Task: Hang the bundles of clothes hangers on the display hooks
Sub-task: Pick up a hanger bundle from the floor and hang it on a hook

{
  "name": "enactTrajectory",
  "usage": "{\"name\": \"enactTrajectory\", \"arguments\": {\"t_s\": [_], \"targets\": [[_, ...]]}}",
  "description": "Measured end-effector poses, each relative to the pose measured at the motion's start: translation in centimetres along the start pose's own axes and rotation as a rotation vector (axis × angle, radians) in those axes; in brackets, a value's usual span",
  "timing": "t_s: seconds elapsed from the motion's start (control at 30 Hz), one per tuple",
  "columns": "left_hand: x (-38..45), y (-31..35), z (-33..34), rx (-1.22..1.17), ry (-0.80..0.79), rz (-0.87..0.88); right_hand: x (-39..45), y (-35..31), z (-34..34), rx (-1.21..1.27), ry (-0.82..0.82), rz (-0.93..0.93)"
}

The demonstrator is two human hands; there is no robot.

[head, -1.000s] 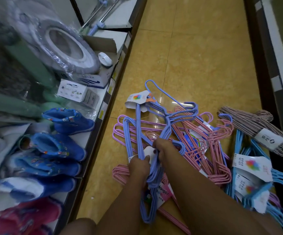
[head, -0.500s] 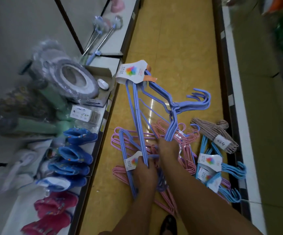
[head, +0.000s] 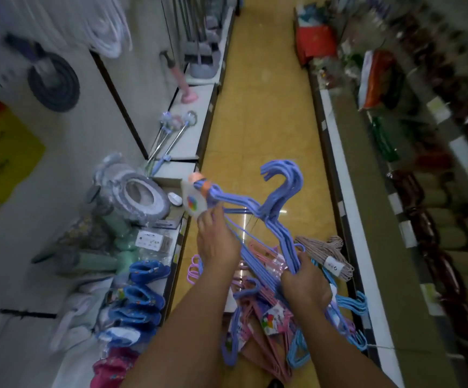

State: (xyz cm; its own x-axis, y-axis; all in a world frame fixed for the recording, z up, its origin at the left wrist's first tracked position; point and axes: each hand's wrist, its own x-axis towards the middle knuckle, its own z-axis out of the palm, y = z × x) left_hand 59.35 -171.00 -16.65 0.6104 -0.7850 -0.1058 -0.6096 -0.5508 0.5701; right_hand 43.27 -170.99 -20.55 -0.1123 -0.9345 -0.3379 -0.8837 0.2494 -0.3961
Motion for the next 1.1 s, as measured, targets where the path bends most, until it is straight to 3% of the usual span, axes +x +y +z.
{"name": "enactTrajectory", "arguments": {"t_s": [0.2, 0.53, 0.83, 1.1], "targets": [[-0.6, 3.8, -4.1, 0.462, 0.006, 0.182, -2.1, -0.4, -6.3, -0.153, 0.052, -0.267], [-4.3, 4.6, -7.0, 0.189, 0.118, -0.020, -1.3, -2.7, -10.2, -0.259, 0.097, -0.684], [-9.0, 5.4, -6.1, 0.219, 0.135, -0.078, -3.0, -4.6, -9.7, -0.125, -0.019, -0.579], [-12.0, 2.4, -7.3, 0.197, 0.097, -0.111, -4.5, -5.6, -10.6, -0.211, -0.046, -0.809]]}}
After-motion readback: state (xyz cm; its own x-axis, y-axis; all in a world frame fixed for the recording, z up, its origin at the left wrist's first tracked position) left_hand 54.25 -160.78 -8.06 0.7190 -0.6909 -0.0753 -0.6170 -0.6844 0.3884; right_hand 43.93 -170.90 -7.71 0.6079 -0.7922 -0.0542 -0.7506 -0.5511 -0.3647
